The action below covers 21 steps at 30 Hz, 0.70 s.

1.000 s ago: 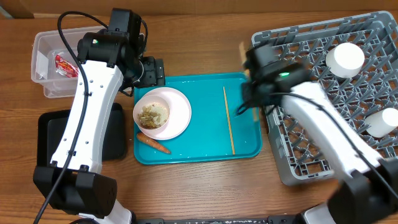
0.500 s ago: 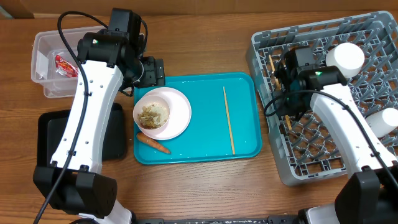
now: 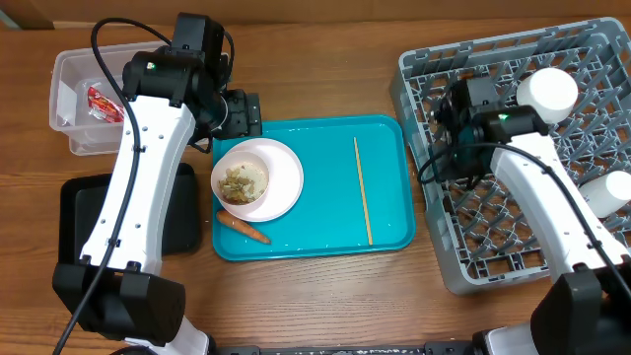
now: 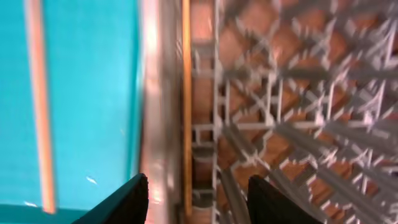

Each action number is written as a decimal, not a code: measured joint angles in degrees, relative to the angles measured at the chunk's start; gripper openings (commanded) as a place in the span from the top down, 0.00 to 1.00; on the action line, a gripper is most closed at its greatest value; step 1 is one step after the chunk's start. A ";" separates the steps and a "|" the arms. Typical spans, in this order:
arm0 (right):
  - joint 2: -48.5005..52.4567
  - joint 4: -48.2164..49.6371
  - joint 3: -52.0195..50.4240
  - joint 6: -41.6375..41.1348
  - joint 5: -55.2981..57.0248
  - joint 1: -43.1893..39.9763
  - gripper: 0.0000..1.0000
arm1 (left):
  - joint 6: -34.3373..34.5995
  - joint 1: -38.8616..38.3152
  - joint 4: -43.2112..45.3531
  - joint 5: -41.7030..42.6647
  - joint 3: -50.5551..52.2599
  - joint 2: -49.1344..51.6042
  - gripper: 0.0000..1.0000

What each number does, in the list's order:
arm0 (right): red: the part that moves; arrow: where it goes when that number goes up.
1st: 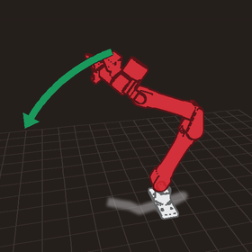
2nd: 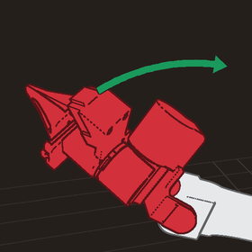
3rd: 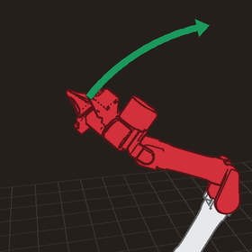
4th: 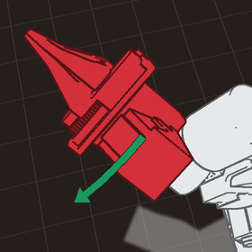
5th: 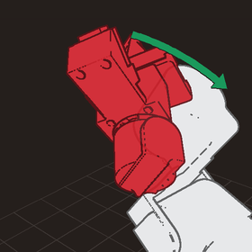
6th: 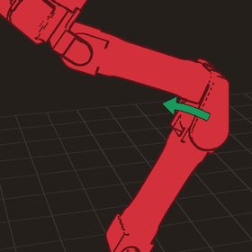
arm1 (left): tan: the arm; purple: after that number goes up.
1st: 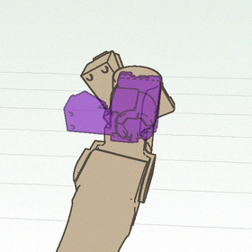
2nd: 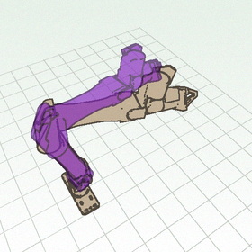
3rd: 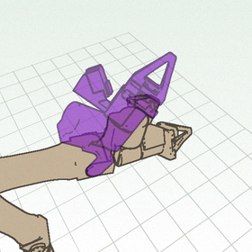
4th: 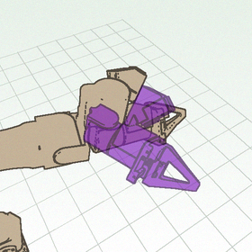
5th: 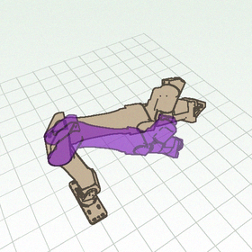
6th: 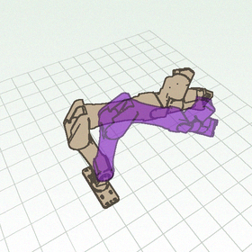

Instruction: Sort waste into correct bins and load items into the dishwasher

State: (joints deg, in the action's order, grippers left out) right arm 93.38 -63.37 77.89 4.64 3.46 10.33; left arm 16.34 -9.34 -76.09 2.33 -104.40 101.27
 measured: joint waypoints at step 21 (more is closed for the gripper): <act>14.82 5.92 1.53 -9.64 -8.79 15.41 0.48 | 0.00 0.00 -0.07 0.00 0.00 0.00 0.10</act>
State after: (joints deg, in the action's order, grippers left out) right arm 108.20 -57.45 79.42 -4.99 -5.32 25.74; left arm 16.34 -9.34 -76.16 2.33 -104.40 101.27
